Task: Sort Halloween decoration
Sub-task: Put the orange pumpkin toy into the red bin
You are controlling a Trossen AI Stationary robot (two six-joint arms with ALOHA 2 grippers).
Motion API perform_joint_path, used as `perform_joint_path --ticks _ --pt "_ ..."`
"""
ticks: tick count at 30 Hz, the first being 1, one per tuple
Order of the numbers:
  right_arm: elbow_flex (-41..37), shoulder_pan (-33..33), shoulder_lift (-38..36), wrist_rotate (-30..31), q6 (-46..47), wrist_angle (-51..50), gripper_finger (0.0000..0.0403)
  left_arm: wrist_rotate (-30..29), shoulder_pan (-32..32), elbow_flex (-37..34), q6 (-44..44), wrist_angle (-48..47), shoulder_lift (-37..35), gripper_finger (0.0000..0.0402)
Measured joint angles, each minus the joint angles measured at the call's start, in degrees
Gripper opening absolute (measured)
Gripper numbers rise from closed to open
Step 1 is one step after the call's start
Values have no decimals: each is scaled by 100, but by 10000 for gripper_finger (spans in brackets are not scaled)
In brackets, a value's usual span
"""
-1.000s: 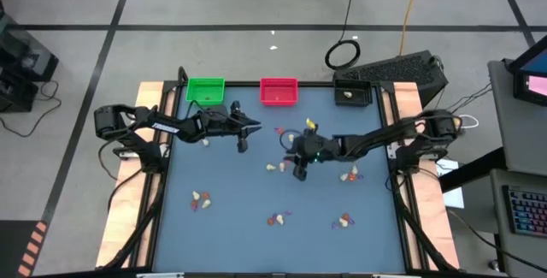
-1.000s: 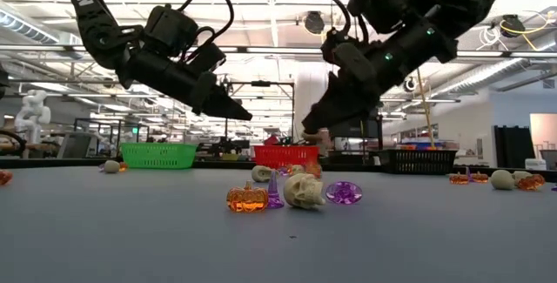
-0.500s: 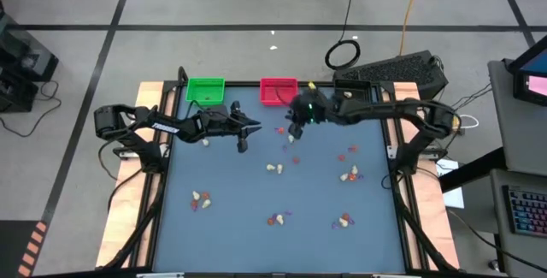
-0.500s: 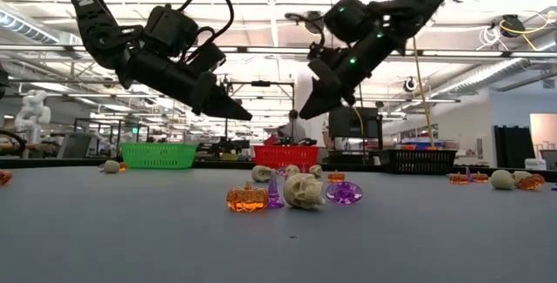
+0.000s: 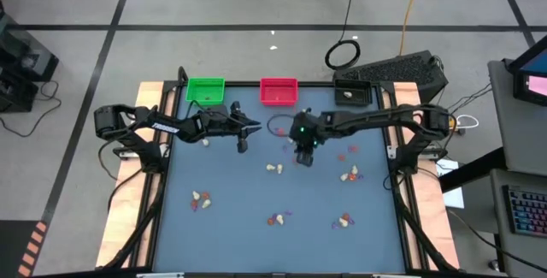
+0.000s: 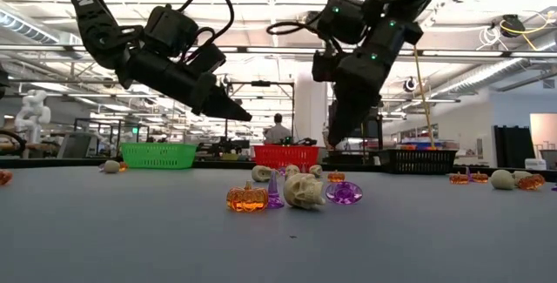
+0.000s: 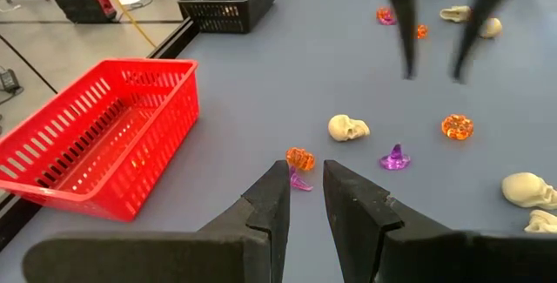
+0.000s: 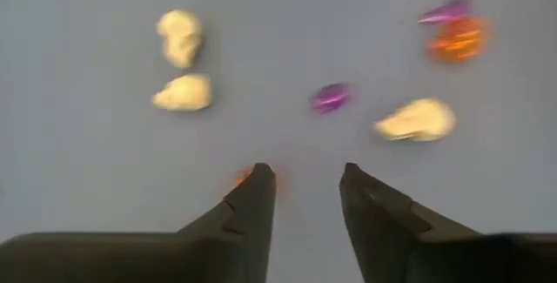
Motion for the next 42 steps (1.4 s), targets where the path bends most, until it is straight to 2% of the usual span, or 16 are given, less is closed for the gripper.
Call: perform_joint_path --ticks 7,15,20,30,38,42 --pt "-159 260 124 24 485 194 191 0 1 0 -4 0 0 81" --pt "-181 408 788 172 461 597 196 0 1 0 -9 -4 0 81" --pt "-160 417 898 177 505 587 173 0 2 0 -22 -7 0 81" --pt "-156 415 861 201 470 554 82 0 2 0 -20 -11 0 81" --pt "136 426 892 90 280 180 92 0 2 0 -26 -13 0 81" --pt "187 422 885 36 212 188 81 0 0 0 -28 -17 0 81"
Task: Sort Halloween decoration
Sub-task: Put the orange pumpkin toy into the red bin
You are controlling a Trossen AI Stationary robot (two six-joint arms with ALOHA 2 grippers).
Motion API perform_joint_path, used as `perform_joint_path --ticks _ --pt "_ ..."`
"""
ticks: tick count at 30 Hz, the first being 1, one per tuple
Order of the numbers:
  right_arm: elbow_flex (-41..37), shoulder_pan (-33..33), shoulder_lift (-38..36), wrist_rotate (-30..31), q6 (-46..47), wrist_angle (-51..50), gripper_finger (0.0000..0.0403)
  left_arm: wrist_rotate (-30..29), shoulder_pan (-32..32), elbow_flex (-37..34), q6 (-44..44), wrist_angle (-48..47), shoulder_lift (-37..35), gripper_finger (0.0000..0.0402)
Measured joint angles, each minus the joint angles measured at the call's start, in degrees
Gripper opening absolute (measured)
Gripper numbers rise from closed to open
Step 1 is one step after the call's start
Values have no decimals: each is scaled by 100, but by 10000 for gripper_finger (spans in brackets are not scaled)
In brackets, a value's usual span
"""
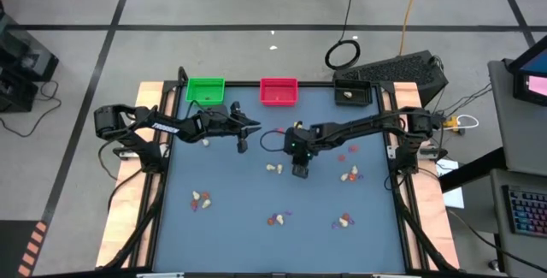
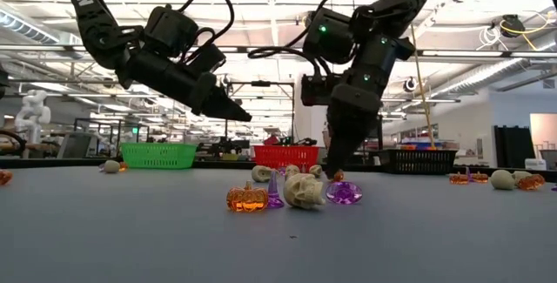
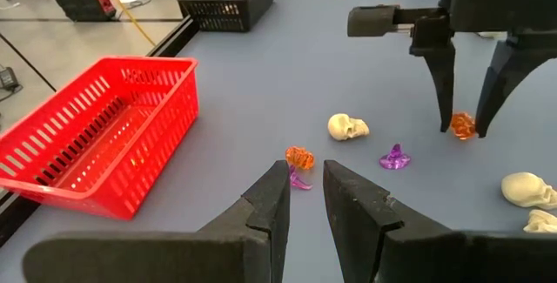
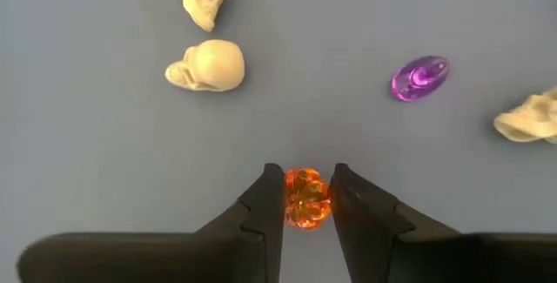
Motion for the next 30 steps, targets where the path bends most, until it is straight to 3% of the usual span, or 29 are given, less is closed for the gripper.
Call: perform_joint_path --ticks 18,23,30 --pt "0 -26 -100 -21 -44 -181 39 0 1 0 -4 1 0 81" --pt "2 -26 -378 -21 -51 -261 6 0 0 0 -6 4 0 81" --pt "0 -26 -682 -16 176 -446 1 0 2 0 -5 4 2 81"
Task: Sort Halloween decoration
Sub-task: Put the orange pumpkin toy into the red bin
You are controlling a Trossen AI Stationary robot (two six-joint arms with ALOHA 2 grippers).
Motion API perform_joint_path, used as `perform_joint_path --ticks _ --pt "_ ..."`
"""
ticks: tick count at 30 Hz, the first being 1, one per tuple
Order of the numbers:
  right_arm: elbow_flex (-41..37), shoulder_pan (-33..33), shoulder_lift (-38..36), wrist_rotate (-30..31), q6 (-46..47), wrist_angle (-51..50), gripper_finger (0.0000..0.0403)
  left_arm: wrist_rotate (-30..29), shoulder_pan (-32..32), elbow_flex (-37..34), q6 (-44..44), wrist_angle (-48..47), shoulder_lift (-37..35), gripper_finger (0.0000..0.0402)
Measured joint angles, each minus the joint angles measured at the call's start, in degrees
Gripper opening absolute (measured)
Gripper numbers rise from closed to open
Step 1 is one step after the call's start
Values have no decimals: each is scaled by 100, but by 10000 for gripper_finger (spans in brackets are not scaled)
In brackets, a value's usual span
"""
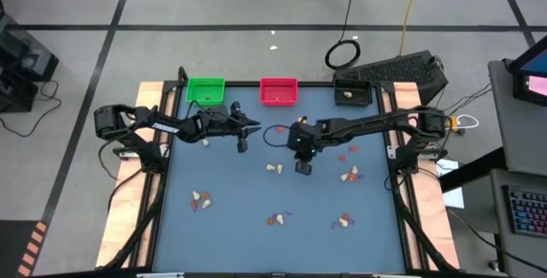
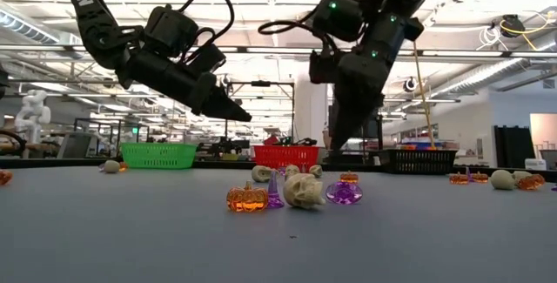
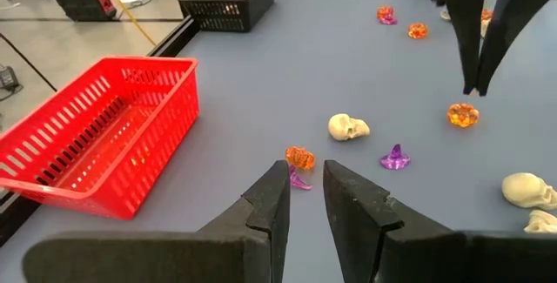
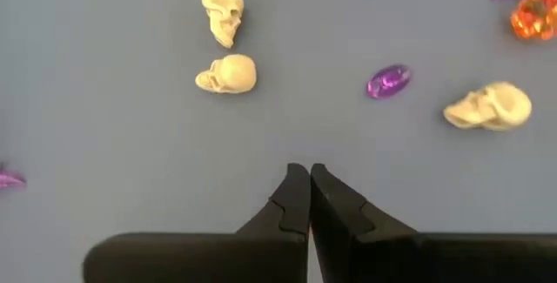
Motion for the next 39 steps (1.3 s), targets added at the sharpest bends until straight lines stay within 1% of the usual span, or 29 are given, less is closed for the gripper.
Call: perform_joint_path --ticks 3,9,11,13,21,30,32,36,39 --pt "0 20 -26 0 162 -244 15 0 -2 0 0 0 -1 81" --pt "0 121 59 -4 180 -336 78 0 -2 0 0 0 0 81" --pt "0 120 61 -4 182 -338 90 0 0 0 -2 0 0 81" --pt "0 114 57 11 182 -319 93 0 -2 0 -2 0 0 81" --pt "2 116 302 13 161 -259 72 0 -1 0 -4 0 0 81" --pt "2 114 448 16 75 -279 67 0 0 0 -4 -2 0 81" --pt "2 114 450 36 74 -275 55 1 0 0 -4 -2 0 81" --pt "2 116 450 102 12 -267 12 0 0 0 -4 -3 0 81" --pt "4 127 450 163 -32 -253 5 2 -2 0 -4 -4 0 81"
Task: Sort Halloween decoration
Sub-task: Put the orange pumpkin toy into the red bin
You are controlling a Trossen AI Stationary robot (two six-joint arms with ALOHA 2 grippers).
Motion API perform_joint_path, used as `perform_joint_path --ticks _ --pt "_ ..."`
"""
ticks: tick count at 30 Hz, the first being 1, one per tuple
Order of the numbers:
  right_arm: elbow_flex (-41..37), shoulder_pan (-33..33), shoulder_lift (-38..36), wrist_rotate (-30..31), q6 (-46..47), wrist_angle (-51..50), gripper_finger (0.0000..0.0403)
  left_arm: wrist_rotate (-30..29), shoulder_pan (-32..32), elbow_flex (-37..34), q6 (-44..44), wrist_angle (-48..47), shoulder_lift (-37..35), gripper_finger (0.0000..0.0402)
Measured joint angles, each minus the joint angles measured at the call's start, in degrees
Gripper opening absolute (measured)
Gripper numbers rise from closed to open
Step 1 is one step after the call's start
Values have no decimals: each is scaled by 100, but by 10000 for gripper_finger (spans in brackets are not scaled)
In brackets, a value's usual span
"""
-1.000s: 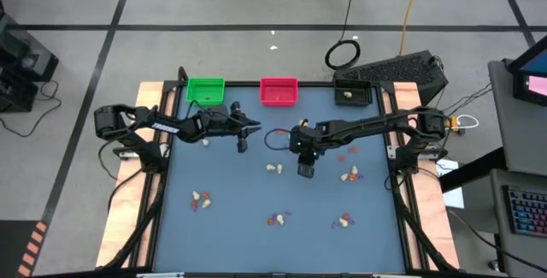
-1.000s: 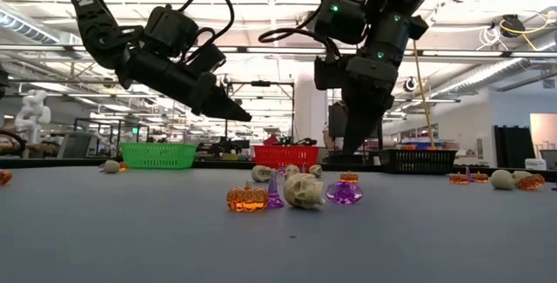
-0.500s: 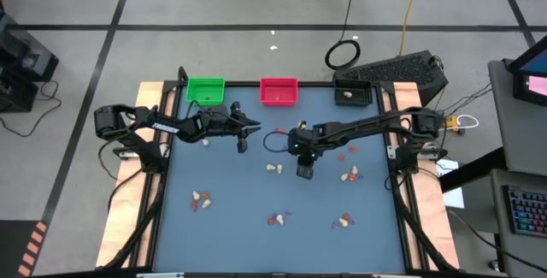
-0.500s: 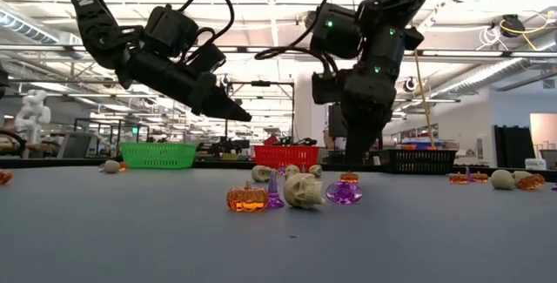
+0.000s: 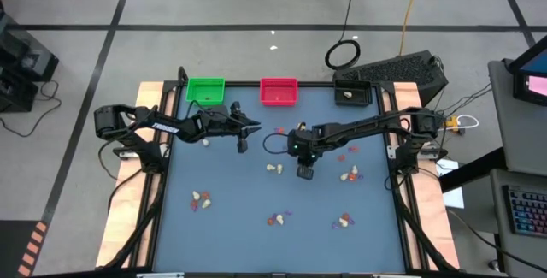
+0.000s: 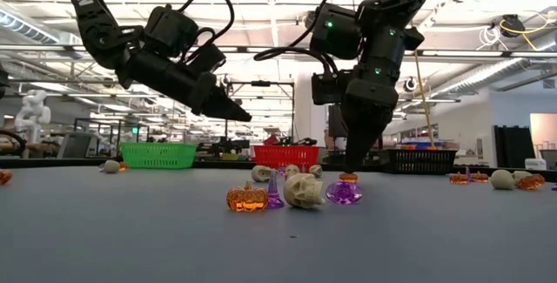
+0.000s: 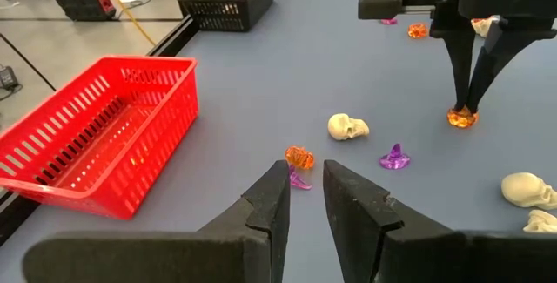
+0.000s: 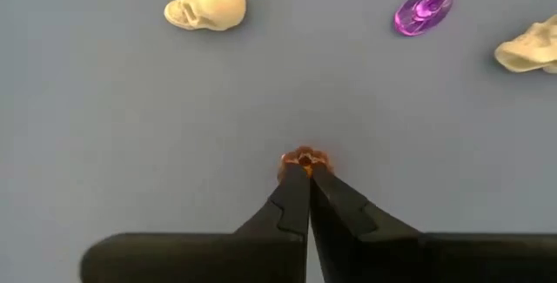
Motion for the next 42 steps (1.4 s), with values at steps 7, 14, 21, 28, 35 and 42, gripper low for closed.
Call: perform_joint_path --ticks 7,14,21,28,35,42 --pt "5 22 -45 -1 -66 1 1 -2 2 0 0 -7 0 81" --pt "347 20 -193 14 -169 -90 1 -2 1 0 0 -81 0 81" --pt "530 22 -210 -4 17 -757 8 -2 2 0 0 -101 0 81" --pt "433 22 -205 1 508 -726 107 -2 1 0 0 -96 0 81" --pt "433 7 71 21 662 -610 205 -2 0 0 -2 -92 0 81" --pt "437 -27 485 0 544 -488 205 -1 0 0 -5 -109 0 81"
